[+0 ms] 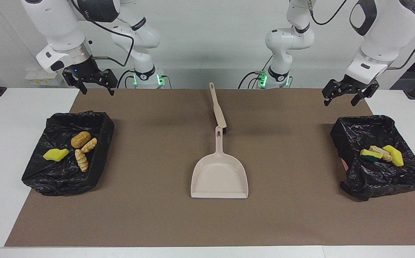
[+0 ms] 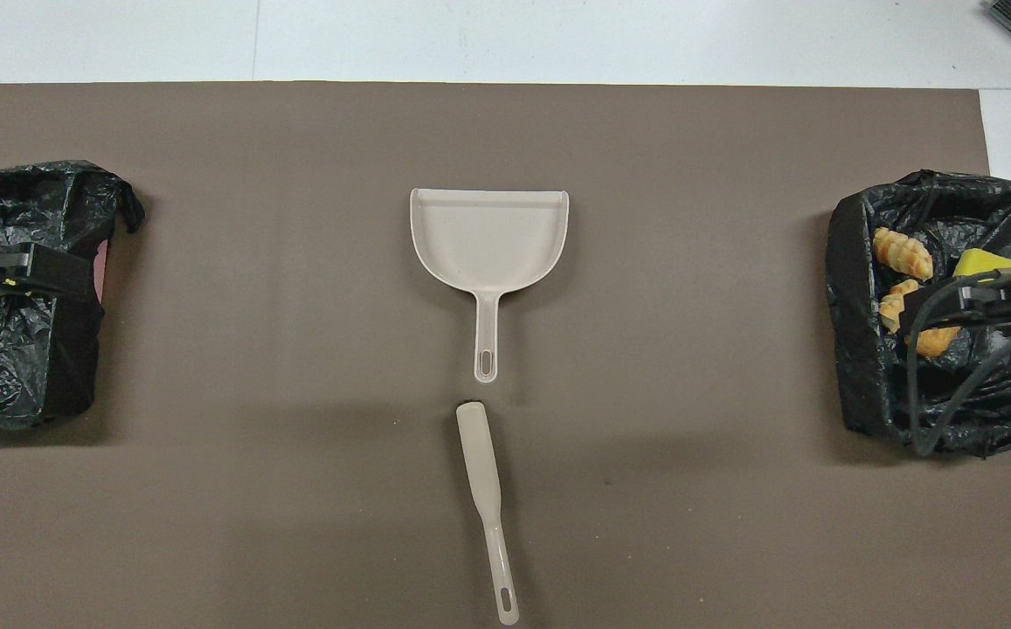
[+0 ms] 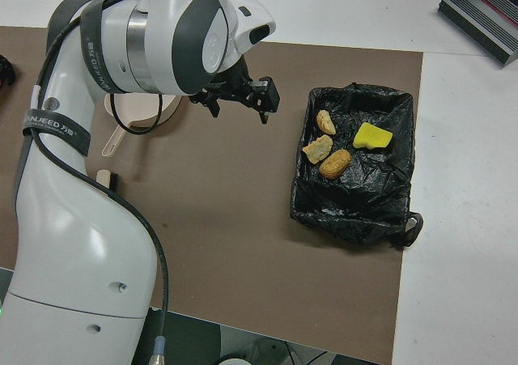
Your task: Sweep and dump trash in bin
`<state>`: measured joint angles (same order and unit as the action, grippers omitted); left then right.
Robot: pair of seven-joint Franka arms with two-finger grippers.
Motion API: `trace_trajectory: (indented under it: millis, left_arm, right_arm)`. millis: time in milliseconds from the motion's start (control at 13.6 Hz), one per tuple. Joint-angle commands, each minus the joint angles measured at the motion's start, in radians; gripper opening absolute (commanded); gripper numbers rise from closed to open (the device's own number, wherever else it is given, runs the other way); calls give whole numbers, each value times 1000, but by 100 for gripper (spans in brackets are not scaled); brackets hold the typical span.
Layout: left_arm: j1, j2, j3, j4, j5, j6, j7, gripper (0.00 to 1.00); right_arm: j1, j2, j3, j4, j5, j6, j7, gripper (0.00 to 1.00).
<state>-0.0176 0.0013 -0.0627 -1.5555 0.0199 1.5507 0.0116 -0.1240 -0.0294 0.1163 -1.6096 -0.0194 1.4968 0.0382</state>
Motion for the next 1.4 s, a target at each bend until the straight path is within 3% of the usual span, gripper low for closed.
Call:
trace_trajectory:
  millis: [0,221,737,1327]
  left_arm:
    - [-4,-20,0,15,11,-41,5,100]
    - [-5,-82,-2,-3,0,-48,4,100]
    - [5,-124,1,-83,-71,20,-28,100]
    - [8,-123,1,-74,-69,19,-24,100]
  right_arm:
    - [-8,-12,3,-12,18,-1,17,100]
    - [-8,-12,3,-13,18,-1,17,100]
    - [-9,-12,3,-12,18,-1,17,100]
    - [-8,-12,3,-13,18,-1,17,100]
